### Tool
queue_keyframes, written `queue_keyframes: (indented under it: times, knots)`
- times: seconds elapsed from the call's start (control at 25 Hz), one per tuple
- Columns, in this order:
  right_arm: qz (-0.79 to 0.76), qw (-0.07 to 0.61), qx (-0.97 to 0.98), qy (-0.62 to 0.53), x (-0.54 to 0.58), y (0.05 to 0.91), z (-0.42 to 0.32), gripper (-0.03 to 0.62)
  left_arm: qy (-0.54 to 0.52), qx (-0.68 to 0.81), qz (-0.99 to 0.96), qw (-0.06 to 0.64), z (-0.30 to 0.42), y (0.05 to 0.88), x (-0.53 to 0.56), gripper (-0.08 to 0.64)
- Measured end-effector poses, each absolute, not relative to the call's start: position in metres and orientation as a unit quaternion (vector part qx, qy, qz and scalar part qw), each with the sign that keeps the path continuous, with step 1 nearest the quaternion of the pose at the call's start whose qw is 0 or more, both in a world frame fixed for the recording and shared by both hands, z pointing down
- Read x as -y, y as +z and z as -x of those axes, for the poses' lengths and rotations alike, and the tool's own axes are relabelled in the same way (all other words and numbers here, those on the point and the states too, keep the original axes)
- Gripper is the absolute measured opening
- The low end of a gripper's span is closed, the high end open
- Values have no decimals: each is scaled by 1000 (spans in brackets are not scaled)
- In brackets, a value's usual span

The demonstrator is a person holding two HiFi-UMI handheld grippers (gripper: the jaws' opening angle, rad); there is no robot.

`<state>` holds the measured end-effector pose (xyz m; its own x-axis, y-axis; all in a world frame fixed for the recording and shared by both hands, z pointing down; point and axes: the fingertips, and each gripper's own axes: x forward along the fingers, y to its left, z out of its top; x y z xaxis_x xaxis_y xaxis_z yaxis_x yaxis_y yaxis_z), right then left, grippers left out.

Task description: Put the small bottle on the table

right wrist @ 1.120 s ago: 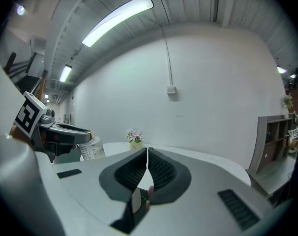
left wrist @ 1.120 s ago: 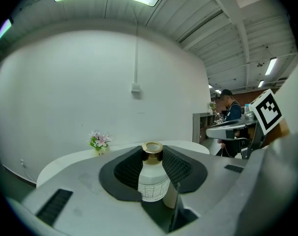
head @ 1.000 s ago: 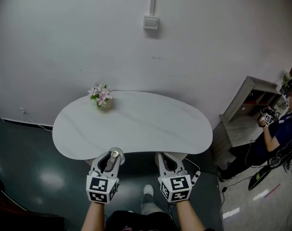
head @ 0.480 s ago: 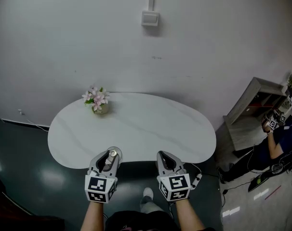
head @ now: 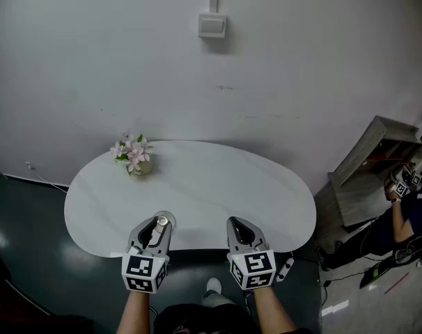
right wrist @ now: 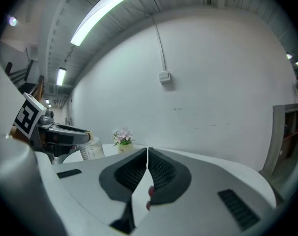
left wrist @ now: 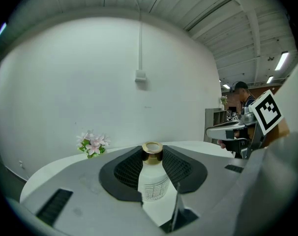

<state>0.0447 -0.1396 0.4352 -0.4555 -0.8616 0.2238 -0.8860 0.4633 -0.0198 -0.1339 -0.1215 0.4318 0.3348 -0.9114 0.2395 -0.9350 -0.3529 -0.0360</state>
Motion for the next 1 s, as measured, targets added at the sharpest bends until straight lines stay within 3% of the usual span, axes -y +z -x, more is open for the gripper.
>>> queue_keyframes:
  times: [1.0]
  knots:
    - [-471, 110, 871, 90, 232, 445, -51, 67, 118, 598, -788, 79, 121, 437, 205, 127]
